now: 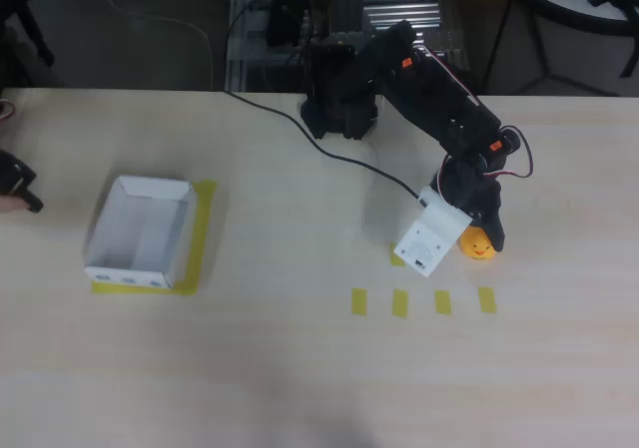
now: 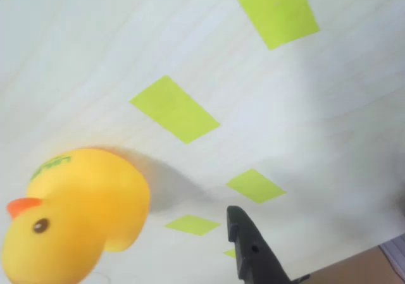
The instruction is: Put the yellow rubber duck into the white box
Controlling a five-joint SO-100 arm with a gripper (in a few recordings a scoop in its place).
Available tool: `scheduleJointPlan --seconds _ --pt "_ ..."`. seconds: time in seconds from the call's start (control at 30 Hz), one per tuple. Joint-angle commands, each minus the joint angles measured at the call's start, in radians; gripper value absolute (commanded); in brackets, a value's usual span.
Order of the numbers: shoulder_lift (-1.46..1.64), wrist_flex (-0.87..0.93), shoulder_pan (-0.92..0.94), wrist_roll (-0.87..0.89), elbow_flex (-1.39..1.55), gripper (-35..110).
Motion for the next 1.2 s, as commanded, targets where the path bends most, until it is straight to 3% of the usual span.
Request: scheduleJointPlan --seconds 0.0,0.4,0.57,0.67,0.97,1.17 --pt "-0.009 0.032 -0.044 0.015 -0.158 52" --pt "-0.161 0.051 -0.038 0.035 -0.325 49" --pt "-0.225 0.054 -0.023 0.035 -0.397 25" --pt "-0.258 0.054 -0.017 0.061 -0.451 1" --pt "-0.301 0.055 -0.003 0.13 -0.58 0" --pt "-0.106 0.058 0.106 0.265 -0.597 0"
